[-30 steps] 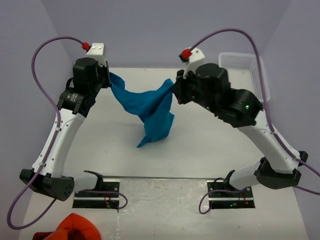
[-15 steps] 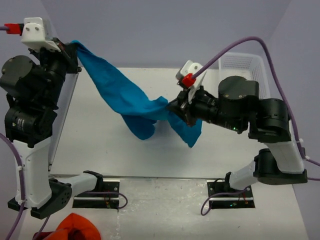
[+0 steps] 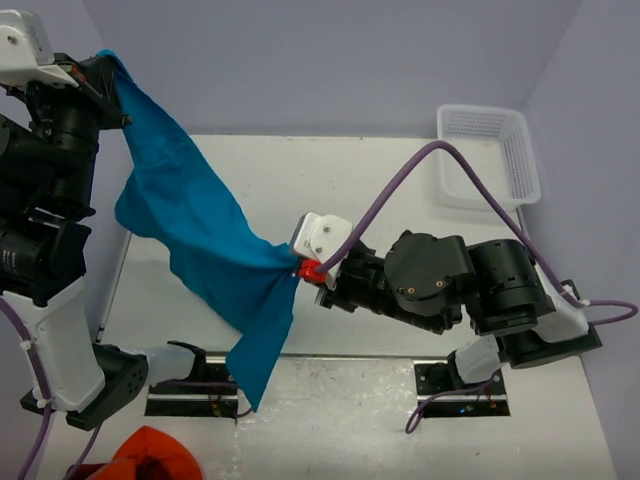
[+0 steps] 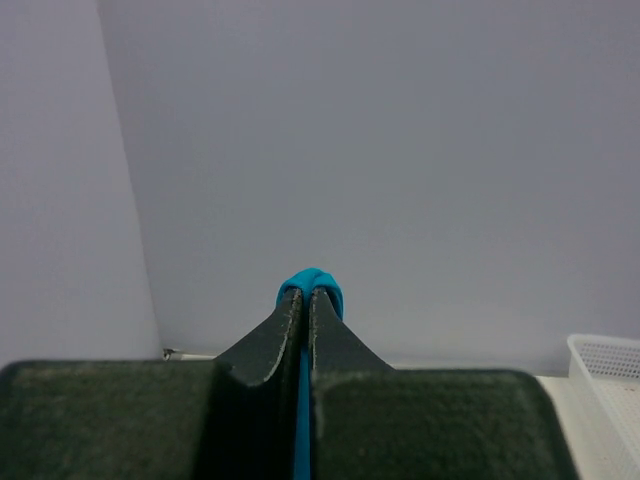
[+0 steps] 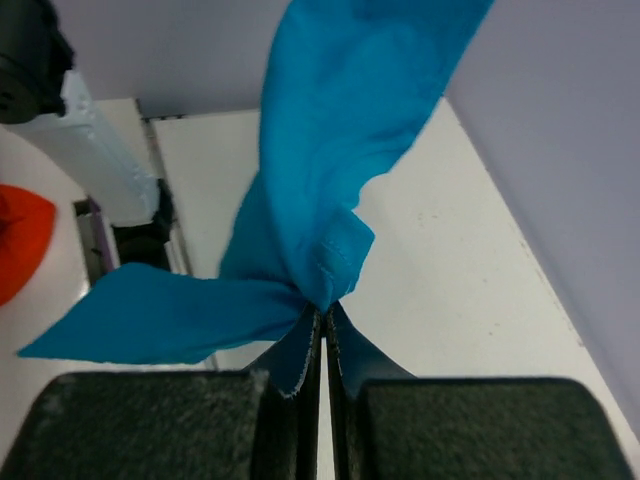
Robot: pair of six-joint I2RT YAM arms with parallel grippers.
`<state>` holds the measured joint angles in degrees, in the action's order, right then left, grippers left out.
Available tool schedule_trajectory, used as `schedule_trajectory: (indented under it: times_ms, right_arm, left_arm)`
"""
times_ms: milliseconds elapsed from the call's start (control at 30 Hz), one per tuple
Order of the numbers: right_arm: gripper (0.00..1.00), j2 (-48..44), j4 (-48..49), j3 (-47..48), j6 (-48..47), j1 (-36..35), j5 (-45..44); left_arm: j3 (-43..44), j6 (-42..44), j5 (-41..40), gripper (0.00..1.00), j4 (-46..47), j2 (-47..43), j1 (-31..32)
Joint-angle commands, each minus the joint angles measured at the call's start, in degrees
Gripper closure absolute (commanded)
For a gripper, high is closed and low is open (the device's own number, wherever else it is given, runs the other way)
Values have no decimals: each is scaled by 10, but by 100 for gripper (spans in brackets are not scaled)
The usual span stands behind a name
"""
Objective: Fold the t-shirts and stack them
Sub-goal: Flatten out the tshirt
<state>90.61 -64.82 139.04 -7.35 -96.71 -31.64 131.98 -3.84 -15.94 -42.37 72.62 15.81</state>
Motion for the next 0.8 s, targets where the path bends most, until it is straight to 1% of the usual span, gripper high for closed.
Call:
schedule_trajectory:
  times_ms: [0,67,100,133,200,300,333,400,467,500,567,633,667,733,767]
  right_arm:
    - [100,-43,72,-30,-42,14,-123]
    - [100,-45,77,-47,-35,58,-148]
    - [100,-53,80,-74,-29,83,-163]
    - [100,-59,81,-88,-30,85,-158]
    - [100,-77,113,-118,-45,73,-138]
    - [100,-65,95,-92,-55,63,-129]
    - [100,-55,87,-67,-56,58,-99]
    - [100,-56,106,-67,-77,50,-75]
    - [100,-45,121,-60,-91,33,-83]
    - [100,-35,116,-31,-101,20,-86]
    - [100,-1,113,-1,-130,1,-112]
    - [100,12,130,21,-158,-32,-132]
    - [100,15,159,22,-188,-43,-151]
    - [100,14,191,18,-219,-74,-175]
    - [100,14,225,17,-235,-84,-189]
  left_arm:
    - [27,24,21,100,31,40,-4]
    - [18,17,38,100,43,77,-4]
    - [9,13,33,100,51,85,-3]
    - [-1,8,31,100,61,92,-4]
    - [5,9,37,100,75,94,-4]
    - [42,19,22,100,61,87,-4]
    - [43,26,13,100,61,76,-3]
    - [23,32,-5,100,70,32,-4]
    - [9,36,-12,100,74,-16,-4]
    - [4,36,-15,100,76,-31,-4]
    - [-3,36,-23,100,80,-71,-3]
    - [-3,54,-27,100,80,-90,-2]
    - [-4,56,-29,100,80,-106,2]
    - [-5,54,-30,100,80,-121,4]
    - [-6,54,-29,100,84,-134,5]
